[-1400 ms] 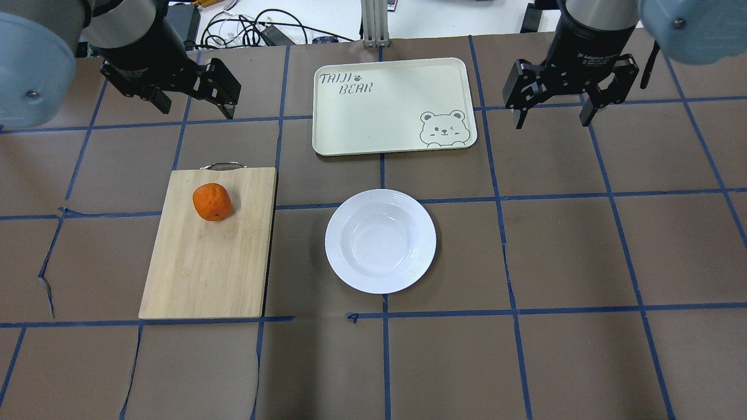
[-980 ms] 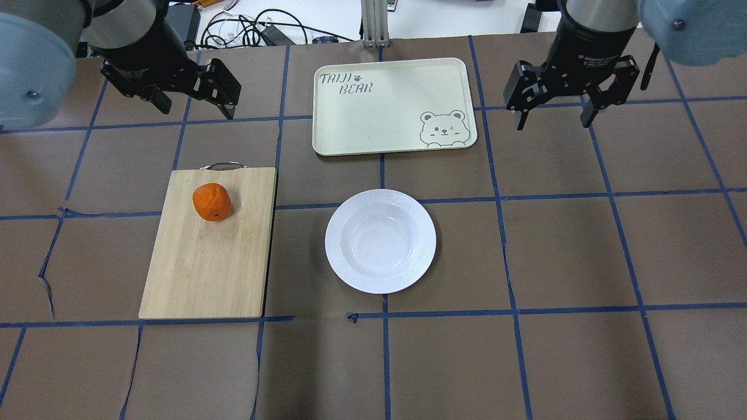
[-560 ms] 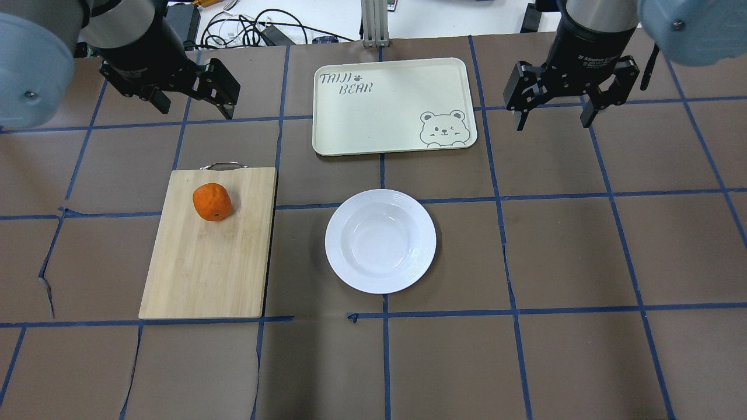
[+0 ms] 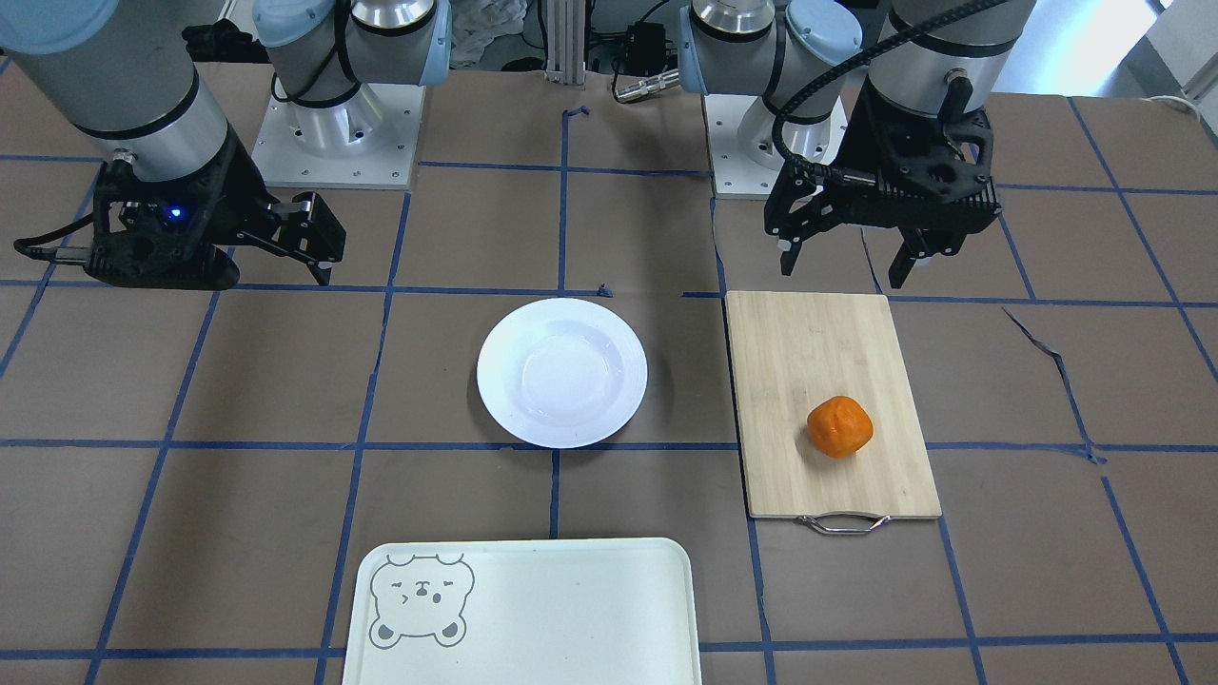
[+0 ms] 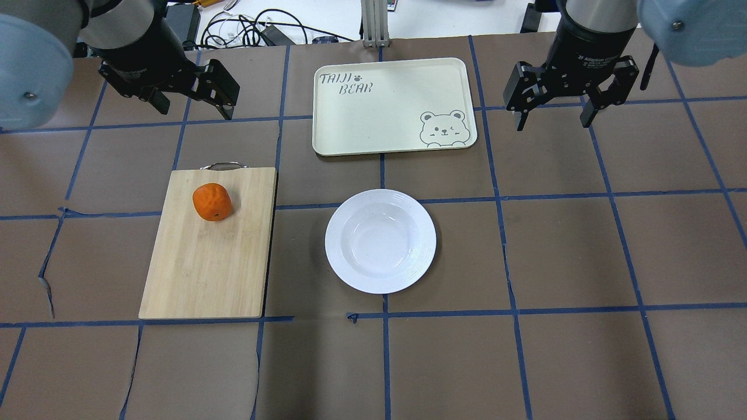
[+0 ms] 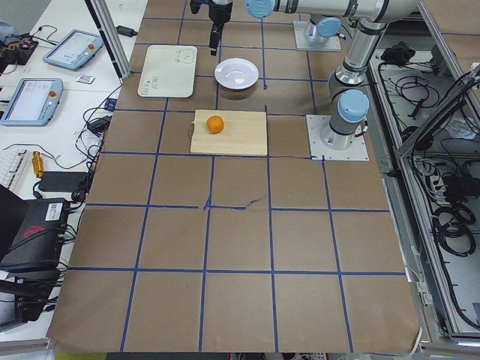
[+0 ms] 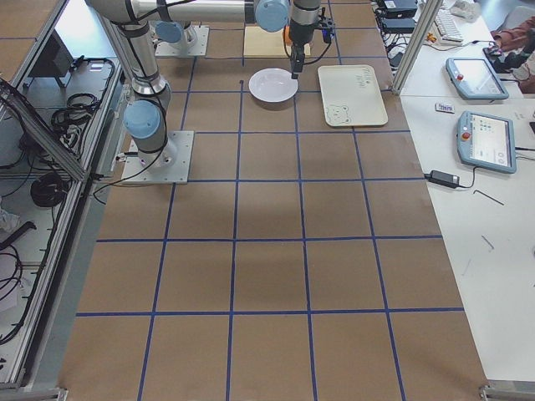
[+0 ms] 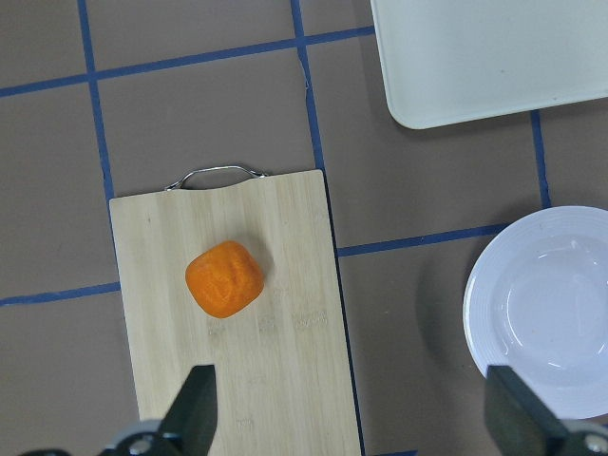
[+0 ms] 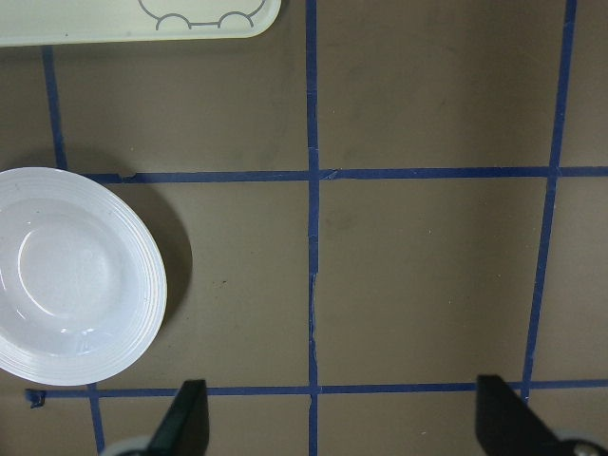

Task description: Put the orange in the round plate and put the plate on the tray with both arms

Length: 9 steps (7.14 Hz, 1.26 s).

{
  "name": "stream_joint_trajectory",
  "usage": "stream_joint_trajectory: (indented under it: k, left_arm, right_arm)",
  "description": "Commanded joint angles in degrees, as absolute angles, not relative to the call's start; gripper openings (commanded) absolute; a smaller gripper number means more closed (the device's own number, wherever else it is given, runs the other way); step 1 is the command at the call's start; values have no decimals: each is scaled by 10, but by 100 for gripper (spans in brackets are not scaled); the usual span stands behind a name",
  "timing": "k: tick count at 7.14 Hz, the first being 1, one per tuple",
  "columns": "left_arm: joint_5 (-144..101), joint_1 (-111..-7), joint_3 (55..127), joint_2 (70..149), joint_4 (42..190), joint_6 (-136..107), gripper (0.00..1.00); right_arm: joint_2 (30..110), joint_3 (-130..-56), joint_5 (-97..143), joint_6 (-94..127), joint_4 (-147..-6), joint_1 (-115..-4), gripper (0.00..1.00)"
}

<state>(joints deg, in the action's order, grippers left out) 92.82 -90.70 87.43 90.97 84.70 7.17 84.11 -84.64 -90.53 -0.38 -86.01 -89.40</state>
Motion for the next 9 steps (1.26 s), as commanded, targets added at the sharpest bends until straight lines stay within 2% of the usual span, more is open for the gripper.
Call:
stream_joint_trajectory:
  k: [1,3,5,6,9]
  left_arm:
    - [933,-907,875,911,847,70,100]
    - [930,-898,911,935,816,67,100]
    - [933,-885,1003,966,684,66,100]
    - [931,-857,1033,992,666,61,100]
    - [970,-844,1078,1043,642,24,100]
  right_arm:
    - [841,-846,-905,-4,-861,-894,100]
    - [841,-846,-905,-4,-861,-895,100]
    - [841,-846,-905,-4,-861,-894,100]
    - [841,-846,-905,-4,-861,-895,100]
    - [841,-847,-904,-5,-864,-895,100]
